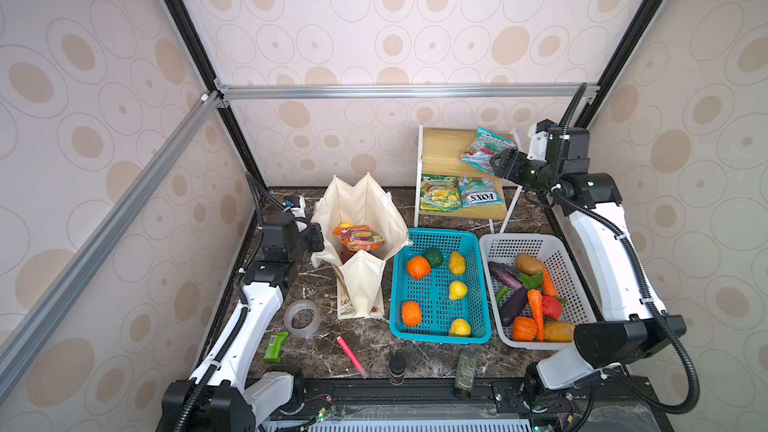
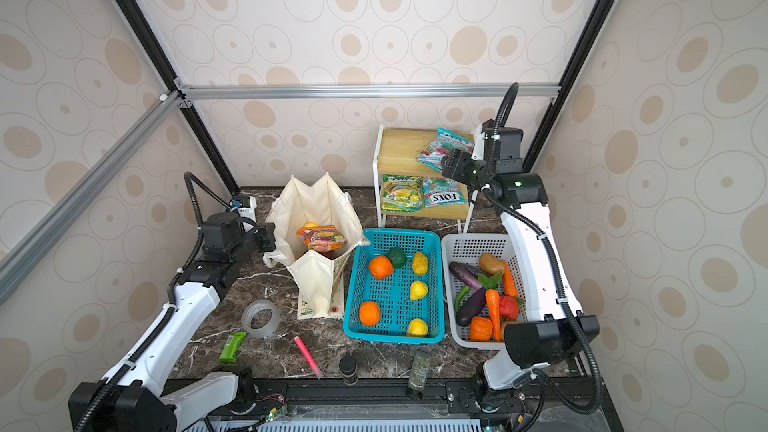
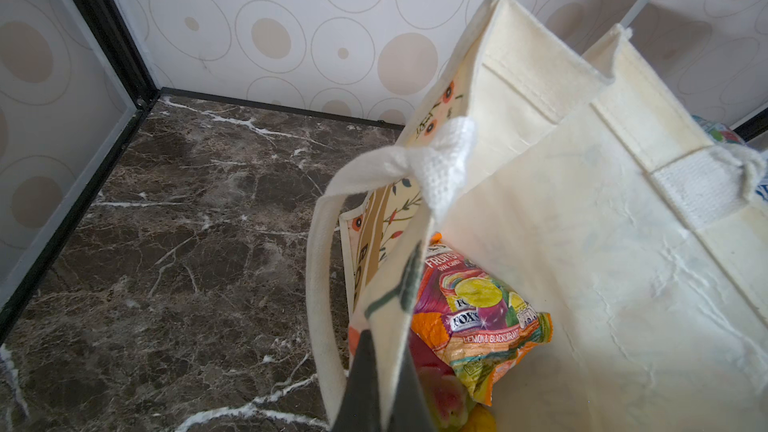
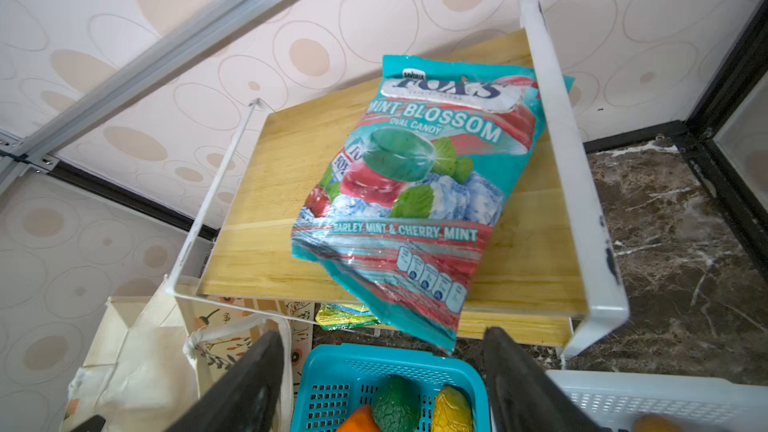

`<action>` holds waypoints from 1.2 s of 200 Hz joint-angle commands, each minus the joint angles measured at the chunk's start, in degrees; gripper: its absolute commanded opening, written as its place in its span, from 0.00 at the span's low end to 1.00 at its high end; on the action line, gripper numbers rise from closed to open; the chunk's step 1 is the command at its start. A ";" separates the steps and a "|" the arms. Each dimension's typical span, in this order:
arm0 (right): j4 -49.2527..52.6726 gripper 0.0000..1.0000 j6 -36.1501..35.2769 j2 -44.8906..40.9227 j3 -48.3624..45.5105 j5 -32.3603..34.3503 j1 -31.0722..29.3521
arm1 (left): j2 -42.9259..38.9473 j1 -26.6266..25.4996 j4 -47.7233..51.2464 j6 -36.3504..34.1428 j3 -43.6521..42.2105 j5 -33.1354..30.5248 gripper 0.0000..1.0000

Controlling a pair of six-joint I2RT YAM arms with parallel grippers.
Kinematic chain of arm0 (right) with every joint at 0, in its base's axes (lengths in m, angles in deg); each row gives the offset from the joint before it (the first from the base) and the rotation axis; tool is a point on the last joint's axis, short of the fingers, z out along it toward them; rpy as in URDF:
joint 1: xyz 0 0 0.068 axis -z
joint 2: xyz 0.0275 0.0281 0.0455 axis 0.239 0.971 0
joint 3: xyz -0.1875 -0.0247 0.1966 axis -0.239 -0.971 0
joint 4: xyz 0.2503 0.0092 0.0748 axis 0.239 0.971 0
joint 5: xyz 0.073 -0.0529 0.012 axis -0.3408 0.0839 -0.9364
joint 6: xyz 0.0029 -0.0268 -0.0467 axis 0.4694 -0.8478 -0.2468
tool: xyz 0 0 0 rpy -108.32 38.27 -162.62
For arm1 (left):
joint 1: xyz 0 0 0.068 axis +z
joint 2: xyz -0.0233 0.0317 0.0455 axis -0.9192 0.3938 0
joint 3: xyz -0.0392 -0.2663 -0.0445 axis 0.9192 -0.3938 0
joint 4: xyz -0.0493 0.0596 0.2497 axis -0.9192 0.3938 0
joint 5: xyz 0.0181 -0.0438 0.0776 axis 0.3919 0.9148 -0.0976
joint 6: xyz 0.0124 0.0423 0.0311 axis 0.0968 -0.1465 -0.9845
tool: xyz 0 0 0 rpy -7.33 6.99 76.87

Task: Place the food into the grocery bag and tie it
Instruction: 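Grasp the teal Fox's Mint Blossom candy bag with the right gripper, then carry the mint candy bag with the right gripper into the tote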

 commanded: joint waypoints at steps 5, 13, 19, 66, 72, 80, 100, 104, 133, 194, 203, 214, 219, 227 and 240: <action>-0.92 0.72 1.58 1.99 -0.22 1.31 0.61 | -1.39 0.30 -2.34 0.06 0.62 0.86 0.00; -1.57 0.70 1.87 2.39 -0.35 0.79 0.63 | -1.46 0.25 -2.36 0.08 0.65 0.79 0.00; -2.22 0.68 2.15 2.70 -0.48 0.10 0.68 | -1.38 0.21 -2.29 0.03 0.66 0.81 0.00; -7.20 0.52 3.26 4.34 -1.49 -3.41 0.98 | -1.30 0.27 -2.27 0.05 0.61 0.82 0.00; -7.20 0.51 3.50 4.74 -1.16 -3.78 1.06 | -1.38 0.25 -2.27 0.05 0.62 0.77 0.00; -7.14 0.51 3.76 5.28 -0.86 -4.10 1.01 | -1.39 0.29 -2.29 0.01 0.62 0.72 0.00; -7.19 0.51 4.39 6.14 -0.65 -3.47 1.16 | -1.47 0.30 -2.27 -0.01 0.66 0.64 0.00; -7.10 0.51 4.47 6.26 -0.58 -3.39 1.16 | -1.48 0.25 -2.27 0.02 0.64 0.60 0.00; -8.43 0.49 5.20 6.56 -1.22 -4.08 1.29 | -1.39 0.25 -2.28 -0.03 0.67 0.72 0.00; -9.69 0.00 5.65 4.45 -2.68 -6.59 1.33 | -1.43 0.25 -2.36 0.02 0.63 0.89 0.00; -9.76 0.00 5.58 3.68 -2.71 -7.63 1.24 | -1.48 0.21 -2.36 0.03 0.64 0.88 0.00; -9.90 0.00 5.55 2.70 -2.52 -9.32 1.05 | -1.47 0.30 -2.29 0.03 0.65 0.82 0.00; -10.16 0.00 5.46 2.17 -2.52 -10.10 0.93 | -1.48 0.21 -2.34 0.04 0.62 0.82 0.00; -10.21 0.00 5.28 1.38 -2.20 -11.23 0.56 | -1.42 0.30 -2.36 0.05 0.64 0.80 0.00; -10.78 0.00 4.49 0.10 -1.63 -14.03 -0.25 | -1.39 0.30 -2.35 0.03 0.63 0.86 0.00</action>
